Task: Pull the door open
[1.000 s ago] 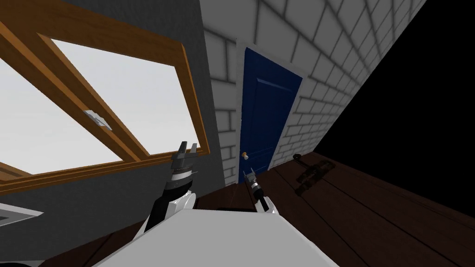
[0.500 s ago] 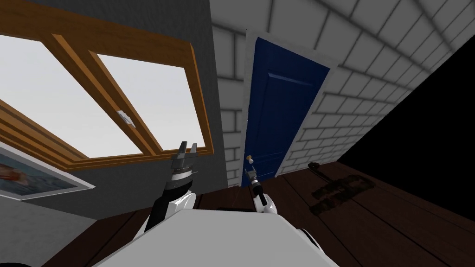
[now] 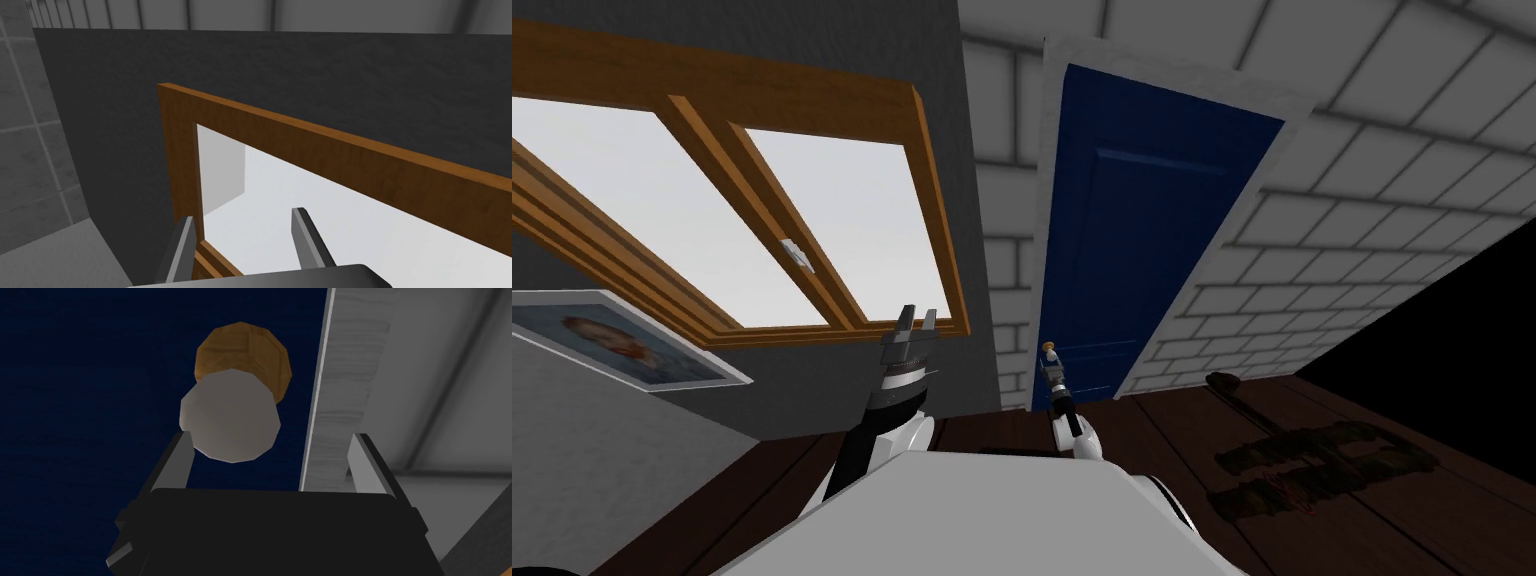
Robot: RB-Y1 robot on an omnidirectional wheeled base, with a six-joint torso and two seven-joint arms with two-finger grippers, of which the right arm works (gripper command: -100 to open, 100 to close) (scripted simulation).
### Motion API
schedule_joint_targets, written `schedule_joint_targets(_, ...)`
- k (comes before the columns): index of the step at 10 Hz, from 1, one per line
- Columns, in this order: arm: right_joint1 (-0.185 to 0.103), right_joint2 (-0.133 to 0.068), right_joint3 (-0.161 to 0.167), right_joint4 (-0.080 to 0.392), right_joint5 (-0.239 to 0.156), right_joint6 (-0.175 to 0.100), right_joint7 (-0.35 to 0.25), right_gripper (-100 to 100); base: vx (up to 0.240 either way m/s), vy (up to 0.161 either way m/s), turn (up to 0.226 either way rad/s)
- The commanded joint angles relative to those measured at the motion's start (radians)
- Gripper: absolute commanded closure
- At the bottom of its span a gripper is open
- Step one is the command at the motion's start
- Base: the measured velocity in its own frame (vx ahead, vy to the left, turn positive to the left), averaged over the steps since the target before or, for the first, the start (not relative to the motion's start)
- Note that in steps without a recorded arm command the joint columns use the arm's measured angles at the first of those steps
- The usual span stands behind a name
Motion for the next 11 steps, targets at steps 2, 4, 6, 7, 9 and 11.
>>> schedule_joint_targets(2, 0.000, 0.000, 0.000, 0.000, 0.000, 0.000, 0.000, 100, 0.017, -0.035, 0.003)
schedule_joint_targets(4, 0.000, 0.000, 0.000, 0.000, 0.000, 0.000, 0.000, 100, -0.013, 0.029, -0.005)
schedule_joint_targets(6, 0.000, 0.000, 0.000, 0.000, 0.000, 0.000, 0.000, 100, -0.007, 0.013, 0.001)
schedule_joint_targets(7, 0.000, 0.000, 0.000, 0.000, 0.000, 0.000, 0.000, 100, 0.000, 0.000, 0.000)
schedule_joint_targets(9, 0.003, -0.035, -0.002, 0.002, -0.002, -0.007, -0.021, -100, -0.076, 0.049, 0.087)
schedule_joint_targets(11, 0.008, -0.079, -0.005, 0.006, -0.004, -0.016, -0.054, -100, -0.105, 0.074, 0.089)
